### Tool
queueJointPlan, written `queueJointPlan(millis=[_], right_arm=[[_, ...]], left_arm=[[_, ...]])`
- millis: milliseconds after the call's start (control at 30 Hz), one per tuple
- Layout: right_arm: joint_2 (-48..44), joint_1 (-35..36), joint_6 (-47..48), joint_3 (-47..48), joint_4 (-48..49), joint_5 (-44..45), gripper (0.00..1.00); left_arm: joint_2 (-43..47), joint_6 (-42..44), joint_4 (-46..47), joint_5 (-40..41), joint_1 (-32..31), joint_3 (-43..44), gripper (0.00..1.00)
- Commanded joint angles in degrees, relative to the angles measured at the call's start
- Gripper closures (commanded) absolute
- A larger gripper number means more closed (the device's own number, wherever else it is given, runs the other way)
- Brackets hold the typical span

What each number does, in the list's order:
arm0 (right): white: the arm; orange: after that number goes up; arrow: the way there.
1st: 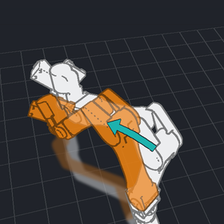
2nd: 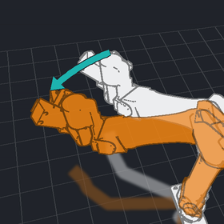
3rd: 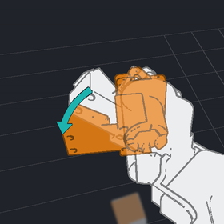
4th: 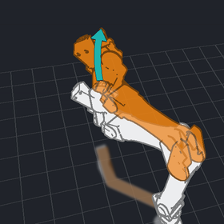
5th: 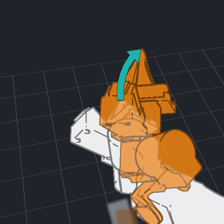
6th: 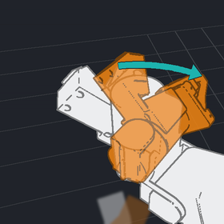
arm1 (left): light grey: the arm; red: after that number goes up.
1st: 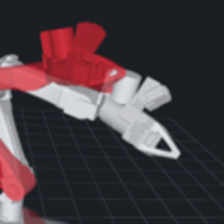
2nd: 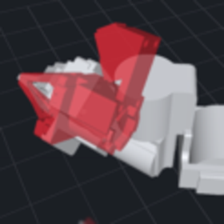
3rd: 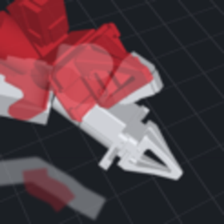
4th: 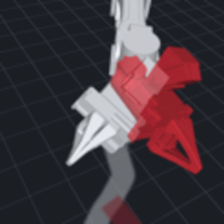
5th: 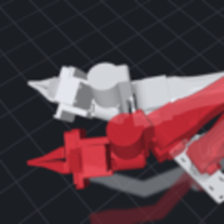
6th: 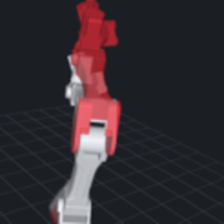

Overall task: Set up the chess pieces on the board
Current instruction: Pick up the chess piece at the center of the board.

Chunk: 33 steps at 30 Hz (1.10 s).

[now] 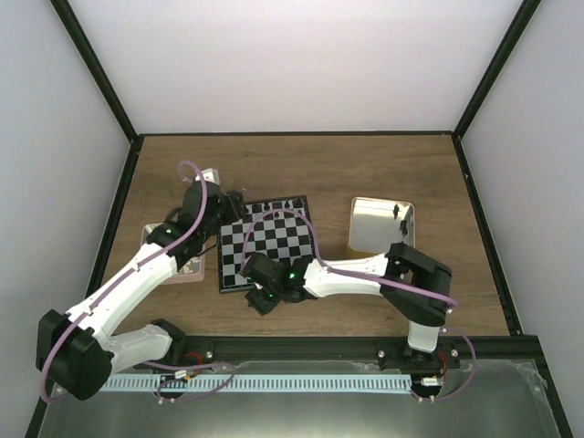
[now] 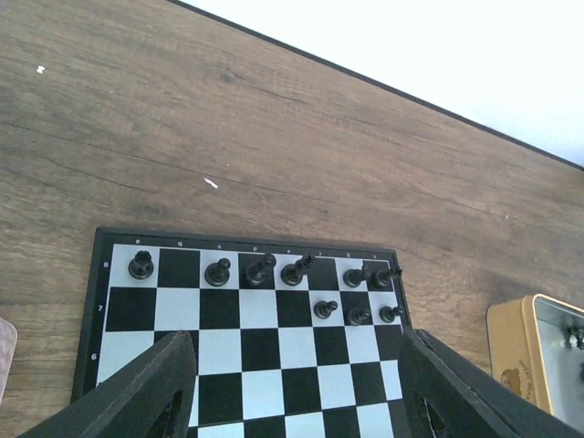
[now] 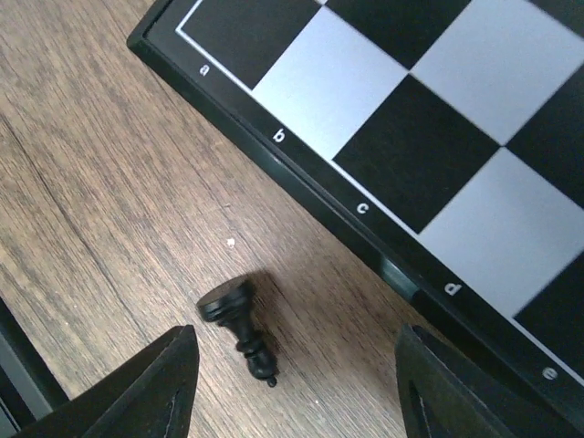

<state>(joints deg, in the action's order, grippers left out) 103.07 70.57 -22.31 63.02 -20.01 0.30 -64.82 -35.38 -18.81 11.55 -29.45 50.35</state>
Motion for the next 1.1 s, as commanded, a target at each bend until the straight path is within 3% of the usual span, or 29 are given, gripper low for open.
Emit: queueJointPlan(millis=[0, 200, 567, 733, 1067], right_arm=[[1.3, 0.9, 4.8, 2.0, 1.1, -1.4, 0.39], [3.7, 1.6, 6.7, 3.1, 0.8, -1.2, 0.37], [9.3, 1.6, -0.5, 7.8, -4.9, 8.8, 0.6], [8.8, 1.6, -0.9, 7.6, -5.0, 9.3, 0.78], [1.0, 1.4, -2.9, 5.0, 0.1, 8.9, 0.81]], left_arm=[[1.0, 0.6, -0.7, 1.8, 0.6, -0.4, 0.37], [0.8, 0.7, -0.5, 1.6, 1.0, -0.5, 0.36], [0.6, 0.8, -0.4, 1.0, 1.6, -0.8, 0.36], [0.8, 0.7, -0.2, 0.8, 1.7, -0.9, 0.37], [2.9, 0.0, 0.8, 1.1, 1.8, -2.0, 0.36]])
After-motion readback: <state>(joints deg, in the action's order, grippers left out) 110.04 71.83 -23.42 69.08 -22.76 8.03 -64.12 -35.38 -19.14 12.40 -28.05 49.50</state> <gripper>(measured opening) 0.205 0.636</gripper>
